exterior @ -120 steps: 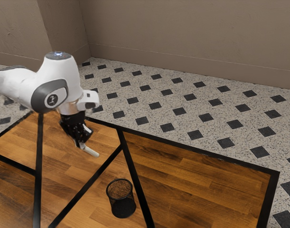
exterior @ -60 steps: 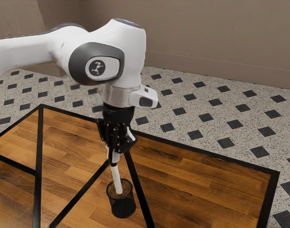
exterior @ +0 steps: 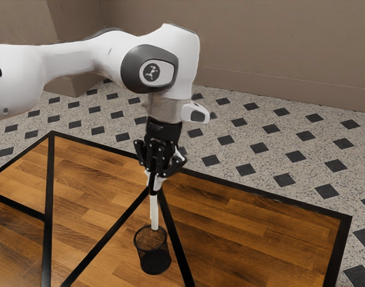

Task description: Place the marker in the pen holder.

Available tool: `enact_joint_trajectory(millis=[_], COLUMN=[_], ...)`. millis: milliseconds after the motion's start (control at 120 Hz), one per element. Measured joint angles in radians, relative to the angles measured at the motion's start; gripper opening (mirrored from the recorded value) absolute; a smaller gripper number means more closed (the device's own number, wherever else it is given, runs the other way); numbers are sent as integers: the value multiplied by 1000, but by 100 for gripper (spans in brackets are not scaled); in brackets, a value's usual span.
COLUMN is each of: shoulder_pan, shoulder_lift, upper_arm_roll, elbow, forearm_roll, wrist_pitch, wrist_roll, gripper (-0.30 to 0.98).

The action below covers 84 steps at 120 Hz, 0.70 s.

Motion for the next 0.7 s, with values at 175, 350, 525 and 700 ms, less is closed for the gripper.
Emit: enact_joint_trajectory(millis=[175,350,525,700], shoulder_pan=[7,30,89,96], shoulder_lift=[22,88,140,127], upper_arm_roll=[29,46,51,70], elbow=[-76,-81,-102,-104], forearm_roll=[-3,-6,-19,-51], wrist_pitch=[39,83,131,164], wrist_roll=[-11,-10,11,29], gripper=[-3,-2,2,34])
